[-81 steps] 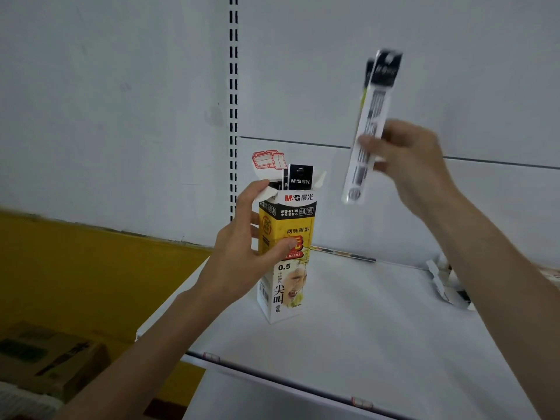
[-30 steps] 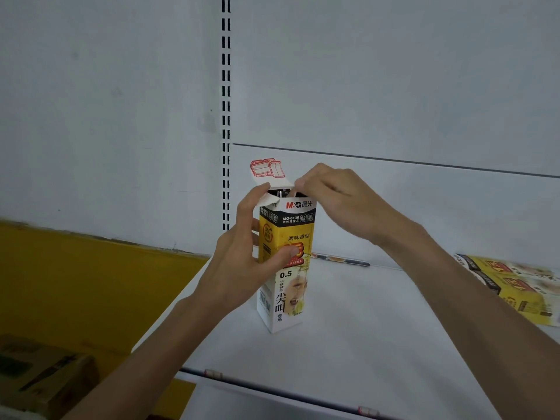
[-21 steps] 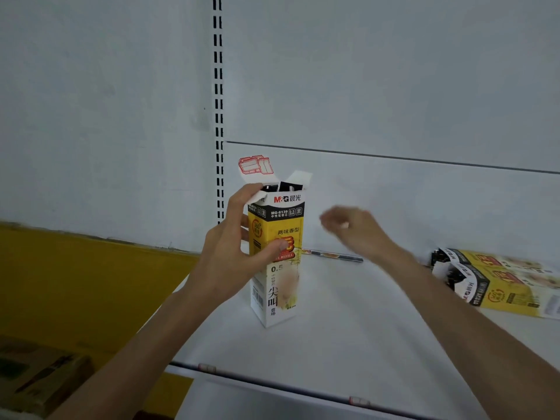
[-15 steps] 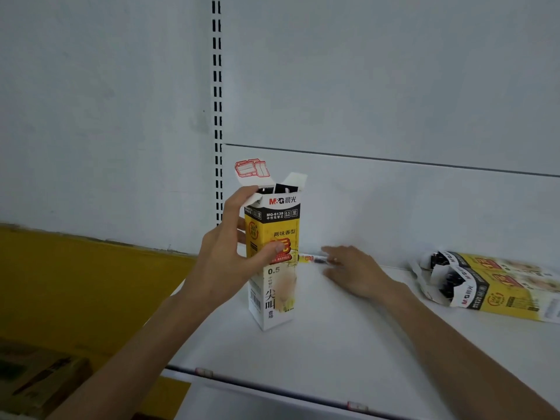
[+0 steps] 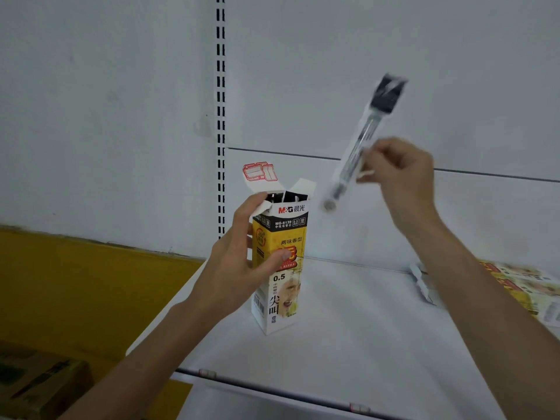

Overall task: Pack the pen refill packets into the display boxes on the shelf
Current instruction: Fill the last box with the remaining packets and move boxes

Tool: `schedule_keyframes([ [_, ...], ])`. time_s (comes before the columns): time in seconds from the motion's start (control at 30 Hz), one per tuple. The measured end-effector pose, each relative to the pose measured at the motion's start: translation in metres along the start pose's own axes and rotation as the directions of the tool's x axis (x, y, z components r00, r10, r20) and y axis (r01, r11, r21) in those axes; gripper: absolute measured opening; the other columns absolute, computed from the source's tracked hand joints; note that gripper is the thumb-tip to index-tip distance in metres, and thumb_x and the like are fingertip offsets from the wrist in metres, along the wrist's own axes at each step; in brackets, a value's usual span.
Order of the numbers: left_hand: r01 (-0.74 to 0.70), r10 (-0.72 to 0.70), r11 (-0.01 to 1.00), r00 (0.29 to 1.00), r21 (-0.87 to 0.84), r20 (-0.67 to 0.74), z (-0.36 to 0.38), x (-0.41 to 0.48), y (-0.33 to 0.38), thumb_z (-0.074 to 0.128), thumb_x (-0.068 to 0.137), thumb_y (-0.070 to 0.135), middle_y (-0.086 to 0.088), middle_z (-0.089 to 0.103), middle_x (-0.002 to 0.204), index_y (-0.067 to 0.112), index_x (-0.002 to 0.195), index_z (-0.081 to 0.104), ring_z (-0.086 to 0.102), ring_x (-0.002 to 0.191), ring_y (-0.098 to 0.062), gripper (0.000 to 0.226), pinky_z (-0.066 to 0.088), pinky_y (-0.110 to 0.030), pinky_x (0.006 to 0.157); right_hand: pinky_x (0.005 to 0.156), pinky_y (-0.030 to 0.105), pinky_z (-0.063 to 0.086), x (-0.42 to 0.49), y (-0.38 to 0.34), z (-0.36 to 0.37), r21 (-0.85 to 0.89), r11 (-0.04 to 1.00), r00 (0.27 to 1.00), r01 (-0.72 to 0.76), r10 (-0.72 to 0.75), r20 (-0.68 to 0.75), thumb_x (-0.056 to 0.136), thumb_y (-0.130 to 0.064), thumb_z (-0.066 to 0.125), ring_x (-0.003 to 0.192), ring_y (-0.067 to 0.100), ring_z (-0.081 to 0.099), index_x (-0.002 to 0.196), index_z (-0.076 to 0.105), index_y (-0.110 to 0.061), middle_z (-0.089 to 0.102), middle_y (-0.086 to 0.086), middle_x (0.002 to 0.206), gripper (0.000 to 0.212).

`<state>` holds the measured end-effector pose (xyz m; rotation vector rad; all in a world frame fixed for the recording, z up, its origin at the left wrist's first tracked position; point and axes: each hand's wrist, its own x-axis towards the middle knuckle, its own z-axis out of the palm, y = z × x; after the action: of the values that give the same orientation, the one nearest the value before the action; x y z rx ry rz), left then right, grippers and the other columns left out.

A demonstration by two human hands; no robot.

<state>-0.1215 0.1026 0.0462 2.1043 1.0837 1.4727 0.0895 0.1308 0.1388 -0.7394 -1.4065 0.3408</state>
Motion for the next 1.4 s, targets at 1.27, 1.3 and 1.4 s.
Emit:
schedule_keyframes([
  [1.27,0.014,-0.014,1.0,0.999,0.007,-0.042,0.014,0.002,-0.002,0.07,0.073,0.036,0.022,0.047,0.097,0.062,0.111,0.015,0.054,0.086,0.004,0.072,0.05,-0.015,0.063,0.08,0.017,0.046,-0.018,-0.027,0.045,-0.261,0.962,0.932,-0.074,0.159,0.325,0.083,-0.018,0.065,0.093,0.002,0.061,0.085,0.067,-0.025,0.067,-0.01,0.102,0.007],
  [1.3,0.009,-0.009,1.0,0.999,0.007,-0.036,0.016,0.003,0.0,0.07,0.073,0.037,0.024,0.047,0.096,0.062,0.111,0.015,0.055,0.087,0.003,0.072,0.049,-0.014,0.062,0.078,0.017,0.045,-0.02,-0.024,0.043,-0.312,0.946,0.929,-0.085,0.188,0.317,0.082,-0.017,0.066,0.093,0.003,0.06,0.074,0.066,-0.024,0.067,-0.01,0.098,0.01],
  [1.4,-0.001,0.0,1.0,1.0,-0.007,-0.02,0.022,0.003,0.006,0.07,0.073,0.037,0.027,0.047,0.094,0.062,0.112,0.015,0.055,0.088,0.004,0.072,0.049,-0.013,0.063,0.082,0.027,0.047,-0.022,-0.016,0.03,-0.347,0.928,0.897,-0.137,0.265,0.355,0.08,-0.016,0.067,0.099,0.01,0.059,0.064,0.063,-0.022,0.067,-0.007,0.098,0.017],
])
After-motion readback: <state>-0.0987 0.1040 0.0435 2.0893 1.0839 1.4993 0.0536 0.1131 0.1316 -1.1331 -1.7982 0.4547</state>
